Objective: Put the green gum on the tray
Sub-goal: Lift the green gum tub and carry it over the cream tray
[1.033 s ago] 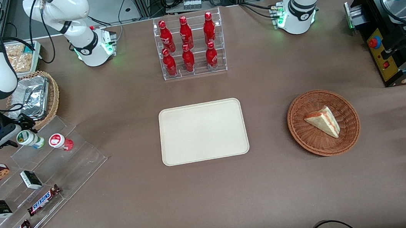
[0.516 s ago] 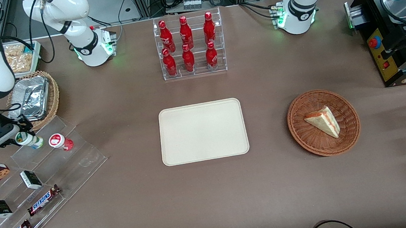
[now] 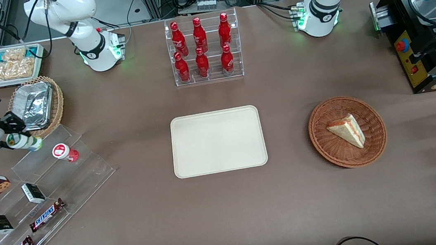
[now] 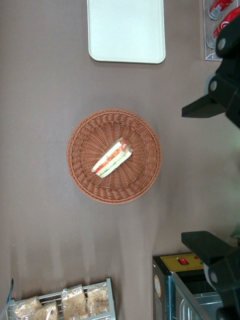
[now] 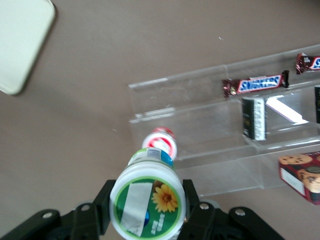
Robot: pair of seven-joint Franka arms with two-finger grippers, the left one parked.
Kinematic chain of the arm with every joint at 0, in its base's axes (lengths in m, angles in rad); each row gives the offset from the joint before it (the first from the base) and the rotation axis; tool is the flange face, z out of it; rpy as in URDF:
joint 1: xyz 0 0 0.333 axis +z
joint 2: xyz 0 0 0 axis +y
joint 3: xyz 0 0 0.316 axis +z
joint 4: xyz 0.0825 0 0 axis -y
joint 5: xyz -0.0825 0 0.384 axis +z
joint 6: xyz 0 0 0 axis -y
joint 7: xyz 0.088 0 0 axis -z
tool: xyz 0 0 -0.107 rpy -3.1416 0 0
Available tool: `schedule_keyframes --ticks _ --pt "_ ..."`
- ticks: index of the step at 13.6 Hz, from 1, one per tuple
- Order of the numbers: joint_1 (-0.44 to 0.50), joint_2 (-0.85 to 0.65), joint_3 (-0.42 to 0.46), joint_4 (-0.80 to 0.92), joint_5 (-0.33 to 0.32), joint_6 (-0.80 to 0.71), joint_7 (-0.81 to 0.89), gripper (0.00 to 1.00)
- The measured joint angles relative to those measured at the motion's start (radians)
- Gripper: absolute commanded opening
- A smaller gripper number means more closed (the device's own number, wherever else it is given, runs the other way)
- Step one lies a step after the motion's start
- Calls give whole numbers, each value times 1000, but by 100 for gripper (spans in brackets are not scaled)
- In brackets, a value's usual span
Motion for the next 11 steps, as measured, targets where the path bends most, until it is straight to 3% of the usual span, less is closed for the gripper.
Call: schedule_keyframes --ticks 7,11 --pt "341 27 7 36 2 -20 553 0" --pt "560 125 8 123 2 5 905 0"
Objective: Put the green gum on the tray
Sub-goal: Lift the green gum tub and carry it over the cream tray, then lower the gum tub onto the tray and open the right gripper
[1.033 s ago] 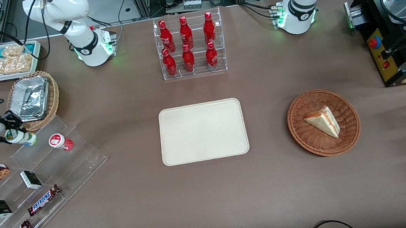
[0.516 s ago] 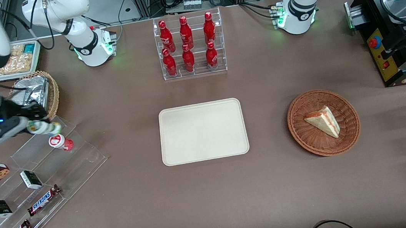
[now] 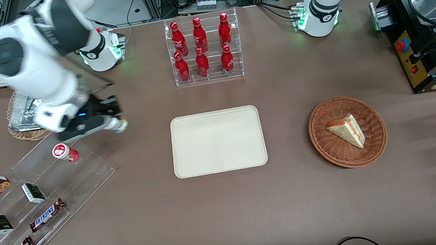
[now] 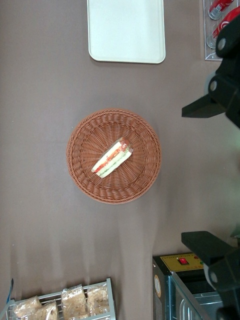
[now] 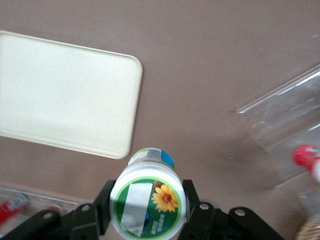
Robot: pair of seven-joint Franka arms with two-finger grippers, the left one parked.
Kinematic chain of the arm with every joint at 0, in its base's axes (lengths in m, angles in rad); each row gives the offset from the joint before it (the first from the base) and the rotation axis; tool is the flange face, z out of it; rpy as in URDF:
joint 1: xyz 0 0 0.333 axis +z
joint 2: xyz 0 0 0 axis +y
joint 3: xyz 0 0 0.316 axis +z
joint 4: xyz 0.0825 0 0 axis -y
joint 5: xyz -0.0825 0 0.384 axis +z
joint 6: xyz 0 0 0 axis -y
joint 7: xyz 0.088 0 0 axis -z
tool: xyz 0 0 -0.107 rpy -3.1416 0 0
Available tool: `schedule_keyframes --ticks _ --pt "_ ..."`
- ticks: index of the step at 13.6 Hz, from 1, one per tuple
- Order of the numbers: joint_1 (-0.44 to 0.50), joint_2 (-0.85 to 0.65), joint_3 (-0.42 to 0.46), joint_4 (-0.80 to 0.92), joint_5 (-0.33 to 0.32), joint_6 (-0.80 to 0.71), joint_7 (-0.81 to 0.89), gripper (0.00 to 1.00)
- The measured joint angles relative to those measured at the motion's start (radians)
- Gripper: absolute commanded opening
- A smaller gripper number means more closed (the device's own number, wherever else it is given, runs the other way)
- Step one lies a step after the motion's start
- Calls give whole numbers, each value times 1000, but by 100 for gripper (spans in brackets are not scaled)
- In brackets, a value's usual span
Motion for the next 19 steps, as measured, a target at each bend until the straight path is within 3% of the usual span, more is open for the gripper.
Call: schedule_keyframes --ticks 4,7,13,19 --pt "151 174 -1 47 0 152 308 0" --pt "222 300 -2 64 0 268 437 0" --pt "311 497 1 138 0 416 544 0" --pt "350 579 1 153 0 499 584 0"
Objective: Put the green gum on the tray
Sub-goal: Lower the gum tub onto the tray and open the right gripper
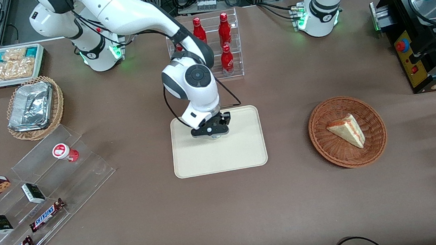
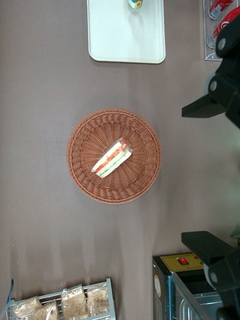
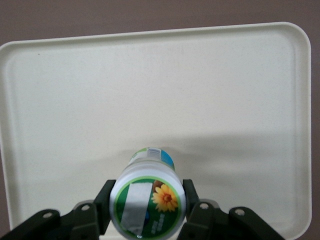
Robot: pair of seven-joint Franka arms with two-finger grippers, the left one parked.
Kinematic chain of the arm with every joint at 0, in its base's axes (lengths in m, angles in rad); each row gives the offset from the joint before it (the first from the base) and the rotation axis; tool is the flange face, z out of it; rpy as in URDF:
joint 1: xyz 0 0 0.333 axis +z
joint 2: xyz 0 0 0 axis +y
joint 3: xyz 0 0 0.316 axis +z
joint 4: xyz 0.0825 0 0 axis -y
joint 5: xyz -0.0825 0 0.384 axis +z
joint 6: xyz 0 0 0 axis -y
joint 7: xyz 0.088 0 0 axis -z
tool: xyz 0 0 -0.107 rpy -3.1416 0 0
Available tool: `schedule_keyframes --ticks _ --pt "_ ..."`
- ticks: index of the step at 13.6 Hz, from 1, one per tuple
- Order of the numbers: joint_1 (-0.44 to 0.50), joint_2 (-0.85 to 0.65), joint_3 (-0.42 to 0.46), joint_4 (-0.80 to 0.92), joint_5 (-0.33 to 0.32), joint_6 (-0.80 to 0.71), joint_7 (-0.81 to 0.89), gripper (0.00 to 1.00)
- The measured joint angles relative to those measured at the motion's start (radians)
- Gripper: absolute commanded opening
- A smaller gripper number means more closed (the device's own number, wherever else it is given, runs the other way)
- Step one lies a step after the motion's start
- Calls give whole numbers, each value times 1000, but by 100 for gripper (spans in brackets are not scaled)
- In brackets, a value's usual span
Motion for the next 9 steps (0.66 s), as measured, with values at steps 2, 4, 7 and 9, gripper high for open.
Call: schedule_keyframes --ticks 2,4,7,9 --pt "0 12 0 0 -2 3 11 0" --pt "0 27 0 0 -3 15 35 0" --pt "0 53 0 2 -6 60 55 63" --pt "0 54 0 2 -6 61 56 100"
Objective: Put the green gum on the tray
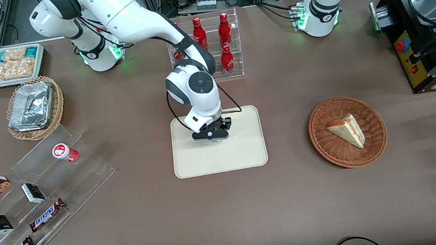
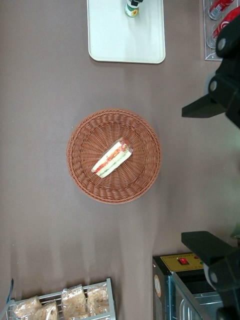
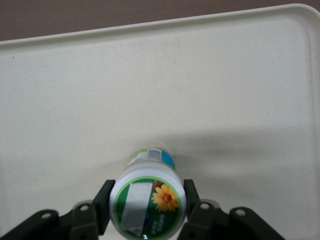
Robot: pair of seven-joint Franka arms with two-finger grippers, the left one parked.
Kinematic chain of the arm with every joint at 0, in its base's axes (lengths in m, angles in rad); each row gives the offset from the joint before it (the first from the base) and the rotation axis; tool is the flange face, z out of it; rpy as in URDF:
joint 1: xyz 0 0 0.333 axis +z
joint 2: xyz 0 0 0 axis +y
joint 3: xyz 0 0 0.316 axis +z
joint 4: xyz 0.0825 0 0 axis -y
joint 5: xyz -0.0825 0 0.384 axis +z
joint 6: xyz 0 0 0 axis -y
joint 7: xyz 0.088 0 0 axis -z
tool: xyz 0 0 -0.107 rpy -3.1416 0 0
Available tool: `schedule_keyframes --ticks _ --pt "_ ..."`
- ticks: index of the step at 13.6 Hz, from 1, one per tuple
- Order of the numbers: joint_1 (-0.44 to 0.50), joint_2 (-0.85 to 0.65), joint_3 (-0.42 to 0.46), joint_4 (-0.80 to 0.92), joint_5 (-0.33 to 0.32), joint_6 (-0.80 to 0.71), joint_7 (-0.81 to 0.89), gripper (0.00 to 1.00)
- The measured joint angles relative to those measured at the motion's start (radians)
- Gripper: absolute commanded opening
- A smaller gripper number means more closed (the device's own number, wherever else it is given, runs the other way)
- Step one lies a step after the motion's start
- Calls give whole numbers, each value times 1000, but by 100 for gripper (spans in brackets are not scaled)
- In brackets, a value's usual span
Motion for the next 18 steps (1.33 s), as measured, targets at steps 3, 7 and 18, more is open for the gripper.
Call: schedule_keyframes --ticks 3,7,18 --pt "-1 1 -2 1 0 1 1 100" --pt "-12 -30 -10 18 0 -32 1 100" --pt "-245 -460 -17 23 -1 -552 -278 100"
